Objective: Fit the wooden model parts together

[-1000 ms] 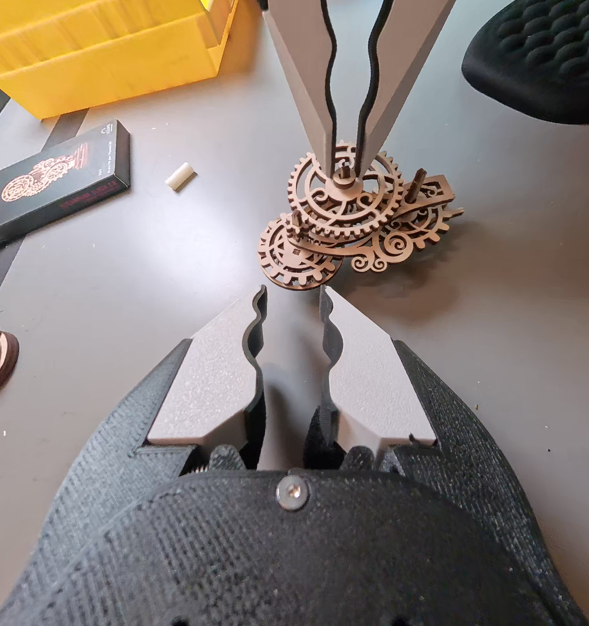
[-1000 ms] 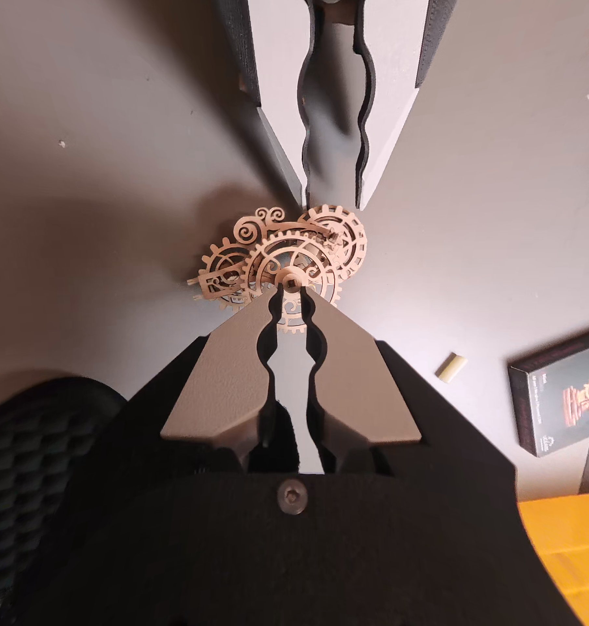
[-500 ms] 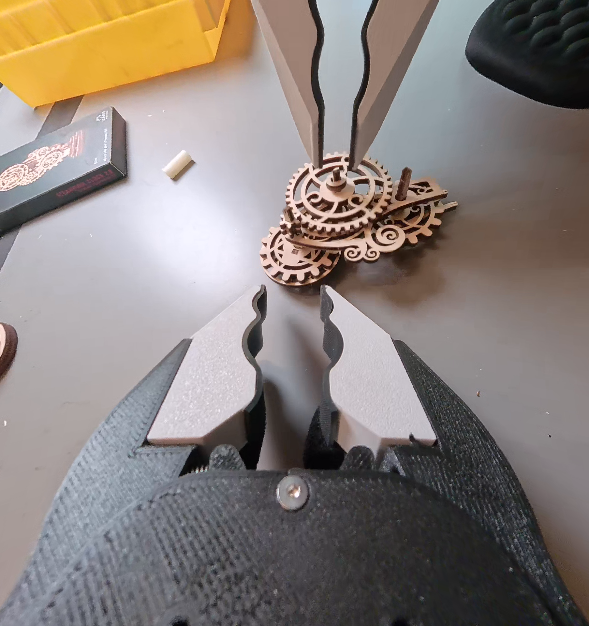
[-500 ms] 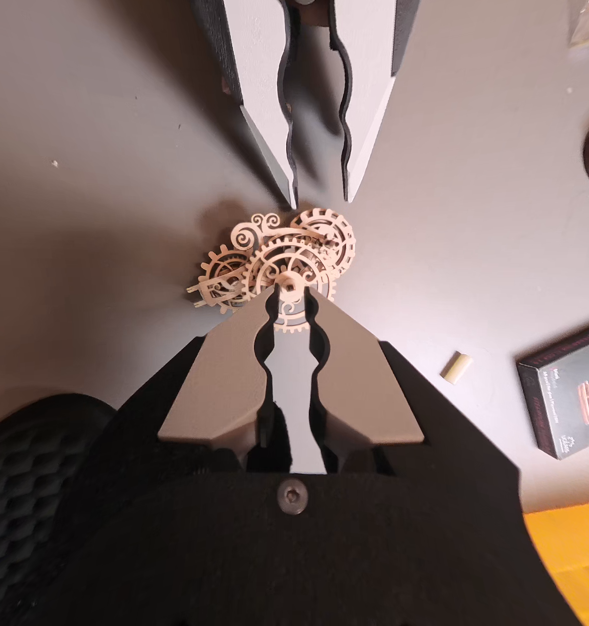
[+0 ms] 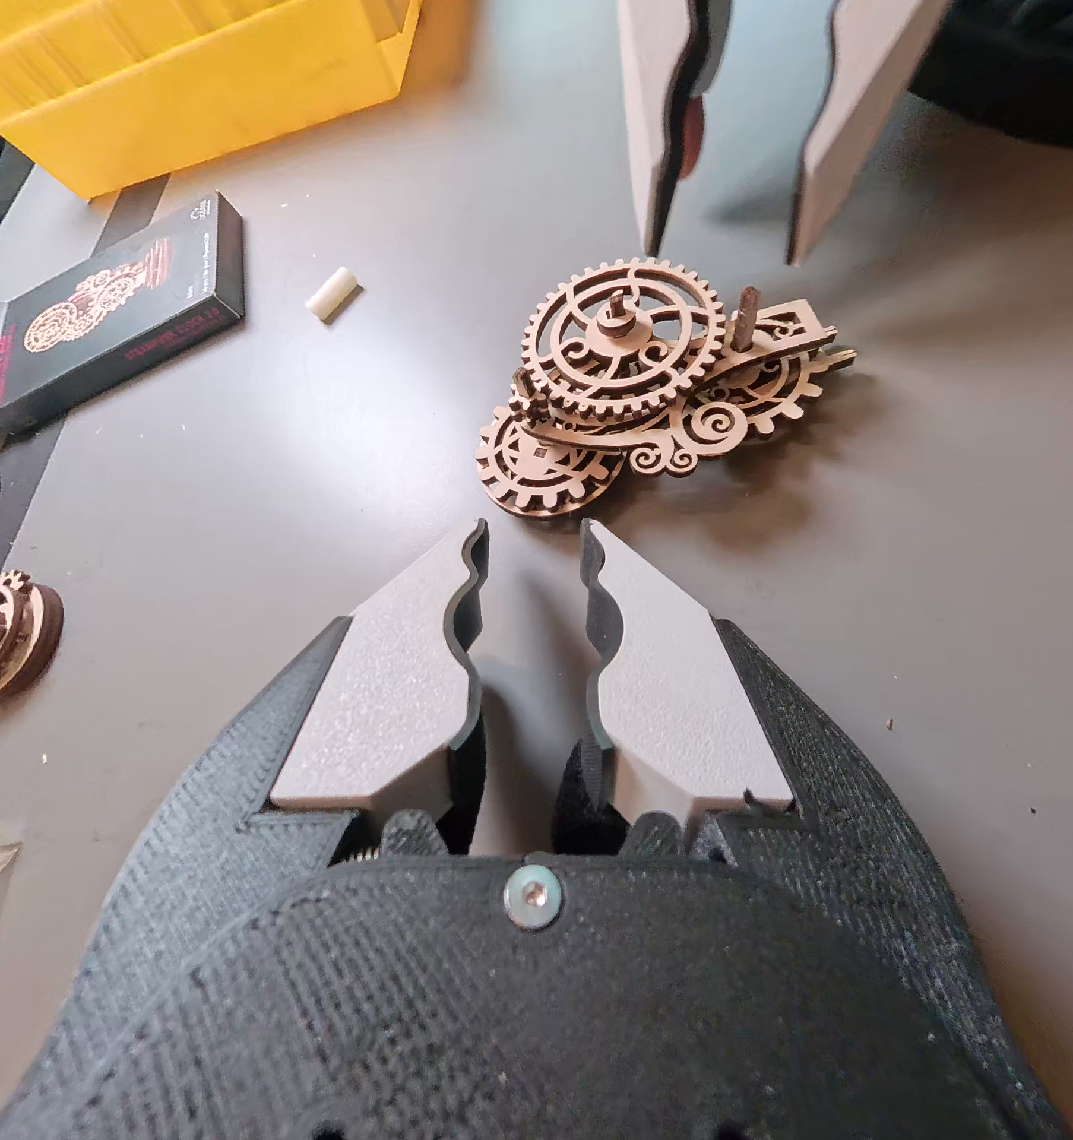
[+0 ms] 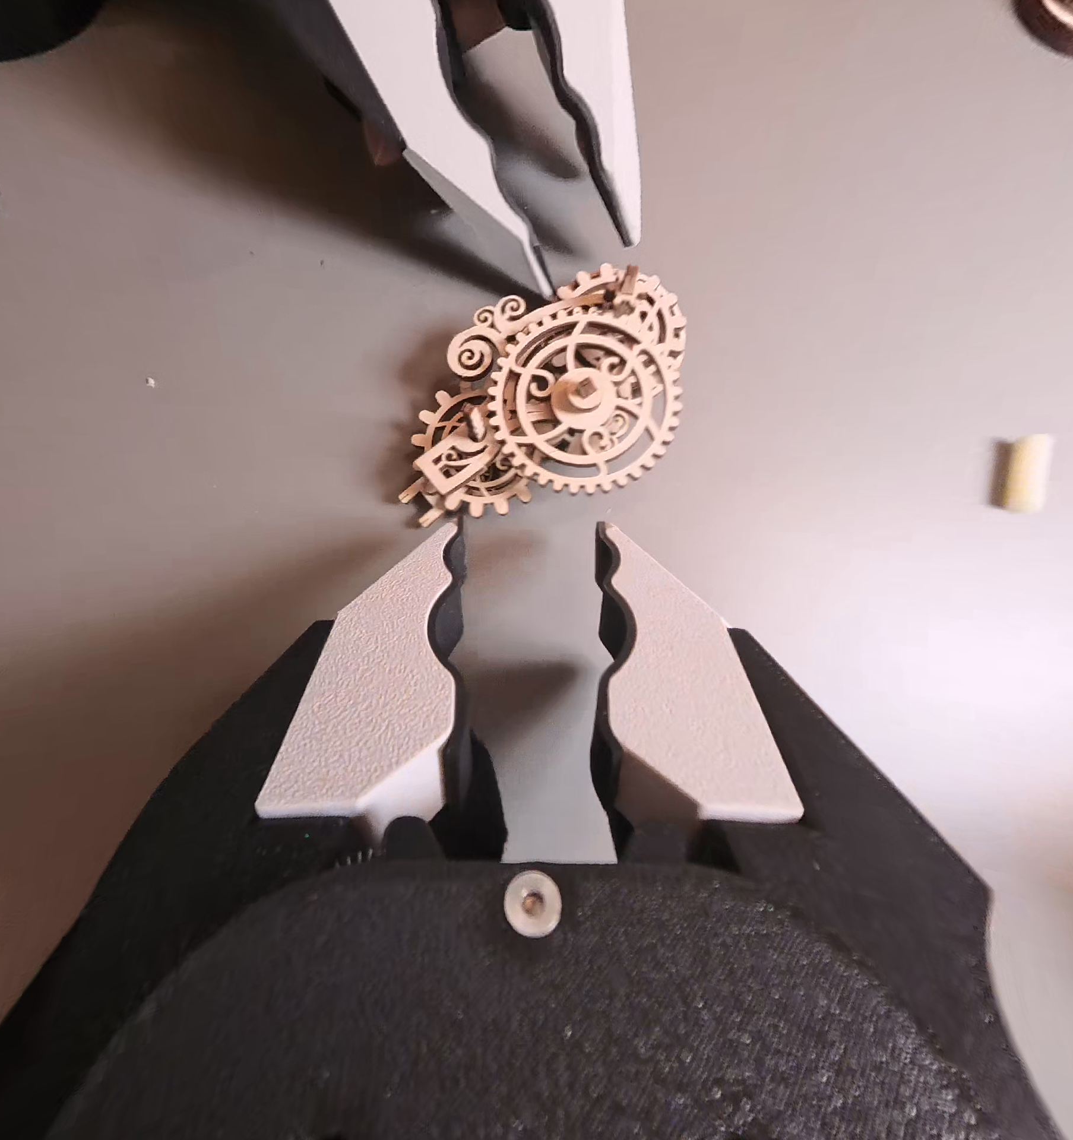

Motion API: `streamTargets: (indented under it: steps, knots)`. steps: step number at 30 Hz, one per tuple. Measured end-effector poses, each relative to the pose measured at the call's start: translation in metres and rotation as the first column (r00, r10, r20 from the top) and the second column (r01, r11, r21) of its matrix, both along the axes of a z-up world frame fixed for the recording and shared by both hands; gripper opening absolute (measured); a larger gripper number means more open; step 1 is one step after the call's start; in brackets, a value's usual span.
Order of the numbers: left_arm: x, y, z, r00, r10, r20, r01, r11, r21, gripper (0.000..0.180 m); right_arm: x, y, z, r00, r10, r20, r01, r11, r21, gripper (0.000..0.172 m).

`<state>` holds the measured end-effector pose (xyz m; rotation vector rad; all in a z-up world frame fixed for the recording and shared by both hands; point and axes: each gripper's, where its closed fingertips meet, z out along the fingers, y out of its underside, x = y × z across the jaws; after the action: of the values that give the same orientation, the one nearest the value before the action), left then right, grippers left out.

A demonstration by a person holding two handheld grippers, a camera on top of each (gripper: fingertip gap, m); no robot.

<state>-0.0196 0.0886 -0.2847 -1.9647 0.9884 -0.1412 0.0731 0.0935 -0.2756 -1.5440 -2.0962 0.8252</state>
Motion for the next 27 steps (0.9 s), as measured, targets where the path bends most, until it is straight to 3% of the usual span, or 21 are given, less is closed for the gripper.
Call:
streamTargets:
  steps: [7, 11, 14, 21, 27]
  knots:
    - [-0.016, 0.014, 0.002, 0.991, 0.136, -0.001, -0.136, 0.991, 0.019, 0.025, -0.019, -0.009, -0.006, 0.993, -0.087, -0.083, 0.085, 0.996, -0.031, 0.040]
    - [-0.064, 0.023, 0.007, 0.950, 0.310, -0.038, -0.307, 0.949, 0.069, 0.025, -0.039, -0.003, -0.002, 0.980, -0.147, -0.137, 0.139, 0.988, -0.067, 0.034]
    - [-0.085, 0.021, 0.026, 0.918, 0.386, 0.088, -0.392, 0.918, 0.061, 0.028, -0.058, 0.000, 0.000, 0.973, -0.160, -0.166, 0.149, 0.986, -0.078, 0.034]
    - [-0.071, 0.004, 0.079, 0.861, 0.385, 0.333, -0.434, 0.897, 0.086, 0.042, -0.056, 0.005, 0.014, 0.962, -0.154, -0.225, 0.142, 0.988, -0.068, 0.036]
    - [-0.068, -0.016, 0.065, 0.833, 0.430, 0.347, -0.473, 0.880, 0.046, 0.040, -0.041, 0.038, 0.055, 0.868, -0.299, -0.396, 0.247, 0.952, -0.179, 0.036]
